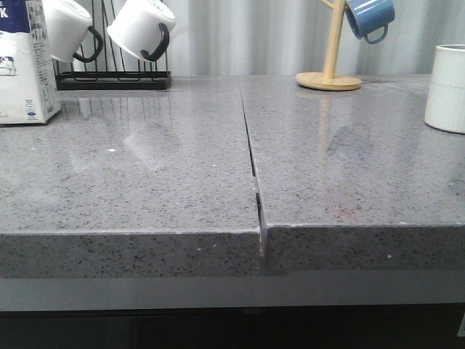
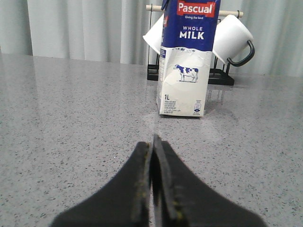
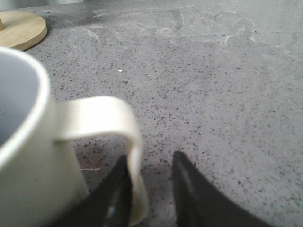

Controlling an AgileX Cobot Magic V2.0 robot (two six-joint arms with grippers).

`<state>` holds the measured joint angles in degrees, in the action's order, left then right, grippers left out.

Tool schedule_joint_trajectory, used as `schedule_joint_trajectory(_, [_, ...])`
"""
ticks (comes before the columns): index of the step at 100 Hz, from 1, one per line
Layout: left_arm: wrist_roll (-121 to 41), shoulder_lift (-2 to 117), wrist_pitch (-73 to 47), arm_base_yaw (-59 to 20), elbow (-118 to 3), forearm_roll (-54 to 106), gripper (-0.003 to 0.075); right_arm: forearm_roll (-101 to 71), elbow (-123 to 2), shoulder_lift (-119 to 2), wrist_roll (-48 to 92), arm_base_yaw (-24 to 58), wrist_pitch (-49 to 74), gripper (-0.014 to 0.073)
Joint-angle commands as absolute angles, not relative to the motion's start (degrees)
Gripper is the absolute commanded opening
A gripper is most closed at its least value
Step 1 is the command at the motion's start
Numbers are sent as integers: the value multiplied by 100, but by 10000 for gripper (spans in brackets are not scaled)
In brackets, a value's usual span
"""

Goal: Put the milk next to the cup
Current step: 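Grasp the white HOME mug by its handle with the right gripper, then carry the mug toward the table center and lower it down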

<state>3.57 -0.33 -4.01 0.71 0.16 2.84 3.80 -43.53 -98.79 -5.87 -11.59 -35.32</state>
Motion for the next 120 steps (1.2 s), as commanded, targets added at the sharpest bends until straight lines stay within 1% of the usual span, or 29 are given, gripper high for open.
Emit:
schedule_joint_trajectory(1, [400,-208,93,49,245,291,-21,382,-4555,-9701,-542,-1189,-4036,44])
schedule_joint_trajectory(10, [400,-208,93,49,245,291,-21,382,-4555,-9701,-542,-1189,-4036,-27])
schedule_joint_trajectory(22, [400,-208,93,49,245,291,-21,382,-4573,-9680,-542,-1177,-4034,-67])
schedule_joint_trajectory(43, [400,-208,93,49,245,291,-21,382,-4584,-9310,-542,-800,-3897,-67])
schedule_joint_trajectory(64, [400,-208,93,49,245,291,-21,373,-4748,-9075,-542,79,-3268,-67])
schedule_joint_trajectory(90, [400,-208,93,49,245,291,-21,258,-5042,-9125,-540,1219,-3043,-67])
schedule_joint_trajectory(120, [400,-208,93,49,245,291,-21,247,-5381,-9558,-410,1936,-2959,-67])
